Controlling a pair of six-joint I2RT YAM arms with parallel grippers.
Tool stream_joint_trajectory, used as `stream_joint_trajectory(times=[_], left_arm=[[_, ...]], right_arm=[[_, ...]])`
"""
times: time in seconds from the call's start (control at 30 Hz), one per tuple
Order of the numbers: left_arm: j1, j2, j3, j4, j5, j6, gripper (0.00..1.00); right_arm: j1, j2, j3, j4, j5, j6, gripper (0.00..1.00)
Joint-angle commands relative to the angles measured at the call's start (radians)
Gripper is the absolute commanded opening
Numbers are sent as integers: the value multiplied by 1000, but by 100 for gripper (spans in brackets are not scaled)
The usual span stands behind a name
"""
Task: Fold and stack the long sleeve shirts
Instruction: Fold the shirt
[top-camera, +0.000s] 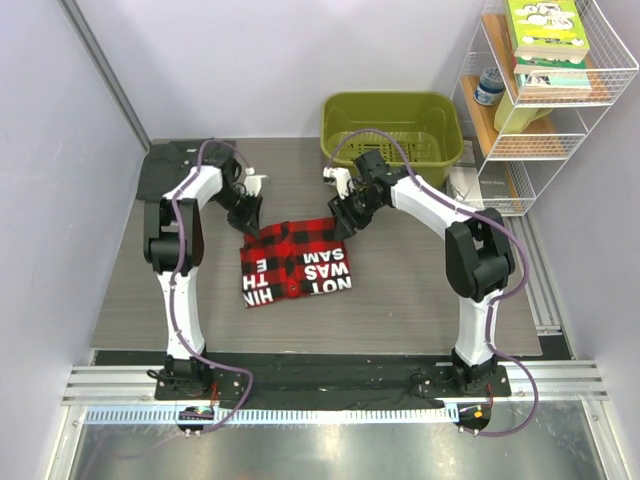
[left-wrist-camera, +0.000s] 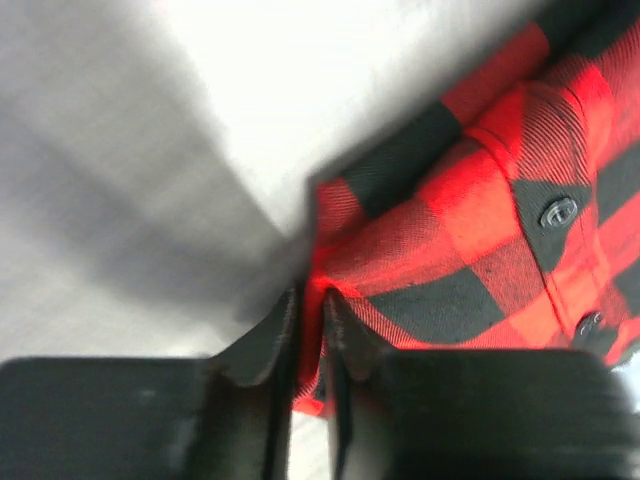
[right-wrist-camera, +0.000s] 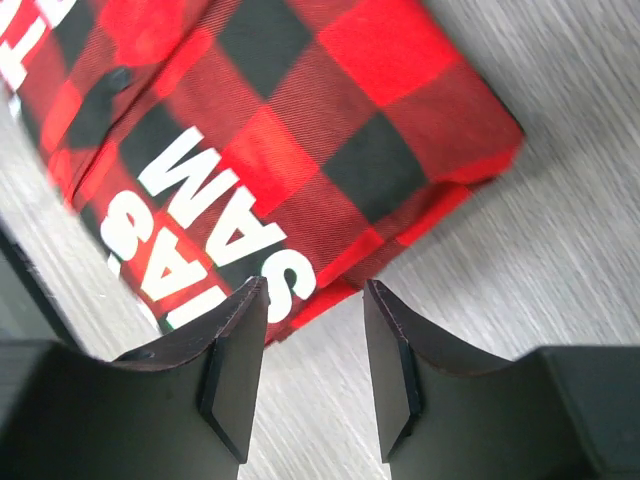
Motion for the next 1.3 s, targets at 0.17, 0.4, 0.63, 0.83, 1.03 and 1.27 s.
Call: stream_joint_trajectory(times=[0.17, 0.4, 0.63, 0.83, 1.03, 1.27], left_arm=[[80, -132, 33, 84, 175, -57, 63], [103, -573, -345, 70, 556, -83, 100], [6, -564, -663, 283, 711, -354, 100], [30, -362, -748, 365, 571, -391, 100], [104, -353, -706, 259, 489, -294, 100], [138, -764, -607, 167, 411, -111, 100]], right_arm=[[-3, -88, 24, 75, -155, 118, 61], [67, -280, -330, 405, -350, 429, 88], [159, -153, -359, 473, -361, 472, 86], [138, -5, -382, 433, -301, 449, 68], [47, 115, -327, 182, -2, 244, 61], [24, -22, -260, 118, 483, -222, 57]])
